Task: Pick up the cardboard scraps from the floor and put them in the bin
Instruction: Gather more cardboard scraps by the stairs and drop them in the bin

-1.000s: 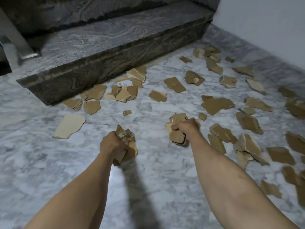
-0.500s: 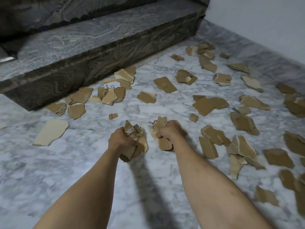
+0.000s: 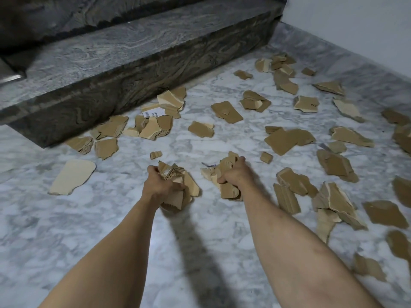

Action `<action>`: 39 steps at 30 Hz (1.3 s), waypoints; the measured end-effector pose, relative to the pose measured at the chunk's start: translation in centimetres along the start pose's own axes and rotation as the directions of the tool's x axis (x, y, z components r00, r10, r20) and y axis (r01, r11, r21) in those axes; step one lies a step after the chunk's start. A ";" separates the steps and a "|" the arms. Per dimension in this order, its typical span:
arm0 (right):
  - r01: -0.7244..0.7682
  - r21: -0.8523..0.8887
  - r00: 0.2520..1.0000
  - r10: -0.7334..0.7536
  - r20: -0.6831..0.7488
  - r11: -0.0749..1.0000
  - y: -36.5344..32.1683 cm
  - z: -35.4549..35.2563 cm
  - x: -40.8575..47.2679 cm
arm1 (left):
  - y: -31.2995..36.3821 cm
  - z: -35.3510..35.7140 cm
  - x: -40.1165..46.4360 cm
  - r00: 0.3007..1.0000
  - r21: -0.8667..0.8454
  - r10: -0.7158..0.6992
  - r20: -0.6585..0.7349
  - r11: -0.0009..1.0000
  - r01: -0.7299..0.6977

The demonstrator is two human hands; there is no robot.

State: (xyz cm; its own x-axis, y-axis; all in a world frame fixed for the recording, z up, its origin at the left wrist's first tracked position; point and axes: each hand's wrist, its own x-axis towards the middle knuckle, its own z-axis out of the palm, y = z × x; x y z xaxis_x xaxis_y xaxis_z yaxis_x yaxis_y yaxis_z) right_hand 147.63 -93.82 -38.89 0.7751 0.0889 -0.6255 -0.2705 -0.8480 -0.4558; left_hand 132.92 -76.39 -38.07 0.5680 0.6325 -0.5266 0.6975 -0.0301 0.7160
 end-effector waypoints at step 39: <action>0.296 -0.108 0.952 -0.285 0.112 0.949 -17.1 14.1 -2.3 | -5.1 -19.4 10.6 0.948 0.576 -0.217 -0.232 0.755 0.314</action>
State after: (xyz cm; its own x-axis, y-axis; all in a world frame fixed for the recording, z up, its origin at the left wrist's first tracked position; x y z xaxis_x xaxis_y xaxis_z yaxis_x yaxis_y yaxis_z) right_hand 142.45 -72.11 -38.57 0.7512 0.3845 -0.5366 0.0346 -0.8346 -0.5497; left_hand 126.89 -54.51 -38.44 0.2858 0.7862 -0.5480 0.9564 -0.2701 0.1113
